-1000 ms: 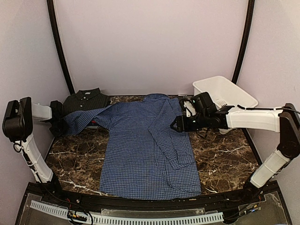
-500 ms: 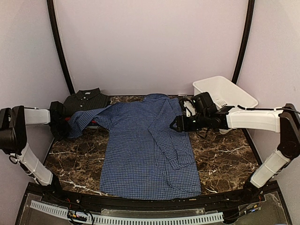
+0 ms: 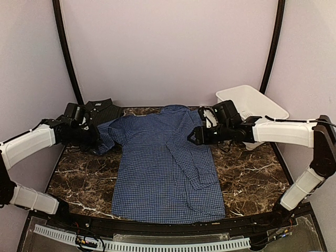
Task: Fold and stack the long sleeve shirts
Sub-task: Pass from the left arm to the right
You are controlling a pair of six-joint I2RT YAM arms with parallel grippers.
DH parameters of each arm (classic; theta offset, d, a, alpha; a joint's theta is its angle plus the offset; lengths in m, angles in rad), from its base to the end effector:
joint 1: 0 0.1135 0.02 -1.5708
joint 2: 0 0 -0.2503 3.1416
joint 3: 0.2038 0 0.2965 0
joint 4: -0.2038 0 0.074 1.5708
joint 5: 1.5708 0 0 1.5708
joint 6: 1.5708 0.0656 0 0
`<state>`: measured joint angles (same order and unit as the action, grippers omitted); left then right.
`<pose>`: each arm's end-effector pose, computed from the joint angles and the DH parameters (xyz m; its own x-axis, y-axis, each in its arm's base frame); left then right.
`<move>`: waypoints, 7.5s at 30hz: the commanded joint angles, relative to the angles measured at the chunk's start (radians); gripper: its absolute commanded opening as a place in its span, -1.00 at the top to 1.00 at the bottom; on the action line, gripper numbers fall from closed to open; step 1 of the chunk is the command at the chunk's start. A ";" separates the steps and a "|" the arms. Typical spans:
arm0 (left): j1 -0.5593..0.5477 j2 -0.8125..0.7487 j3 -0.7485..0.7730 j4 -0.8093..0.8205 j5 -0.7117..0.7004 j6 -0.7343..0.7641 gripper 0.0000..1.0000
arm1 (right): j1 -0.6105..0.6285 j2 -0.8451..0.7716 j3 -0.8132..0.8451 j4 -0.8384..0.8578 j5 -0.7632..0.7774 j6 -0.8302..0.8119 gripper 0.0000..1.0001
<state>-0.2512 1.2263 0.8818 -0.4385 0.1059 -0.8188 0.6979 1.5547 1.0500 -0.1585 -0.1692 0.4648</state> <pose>0.3157 -0.0882 0.2093 -0.7003 -0.5701 -0.4297 -0.2806 0.7733 -0.5686 0.3058 0.2709 0.1905 -0.7512 -0.0533 -0.6580 -0.4457 0.7762 0.4459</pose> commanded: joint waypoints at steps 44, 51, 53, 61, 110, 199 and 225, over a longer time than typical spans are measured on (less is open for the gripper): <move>-0.342 0.216 -0.037 0.935 0.229 -0.922 1.00 | 0.272 0.287 0.330 0.227 0.223 -0.110 -0.50; -0.344 0.226 -0.041 0.952 0.255 -0.916 1.00 | 0.268 0.374 0.439 0.223 0.232 -0.135 -0.18; -0.344 0.229 -0.041 0.969 0.265 -0.914 1.00 | 0.265 0.382 0.453 0.222 0.216 -0.135 0.30; -0.332 0.236 0.064 0.887 0.359 -0.729 0.21 | 0.255 0.357 0.426 0.221 0.183 -0.165 1.00; -0.310 0.217 0.284 0.115 0.421 0.544 0.98 | 0.203 0.207 0.342 0.184 -0.098 -0.298 0.63; -0.806 0.421 0.350 0.241 -0.405 0.705 1.00 | 0.112 0.136 0.096 0.206 -0.130 0.455 0.12; -0.786 0.247 0.246 -0.411 -0.336 -0.072 0.30 | 0.105 0.148 0.290 0.126 0.001 0.107 1.00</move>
<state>-1.0405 1.6001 1.2461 -0.6773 -0.2893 -0.6830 0.8135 1.7050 1.2839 -0.0345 -0.1761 0.6533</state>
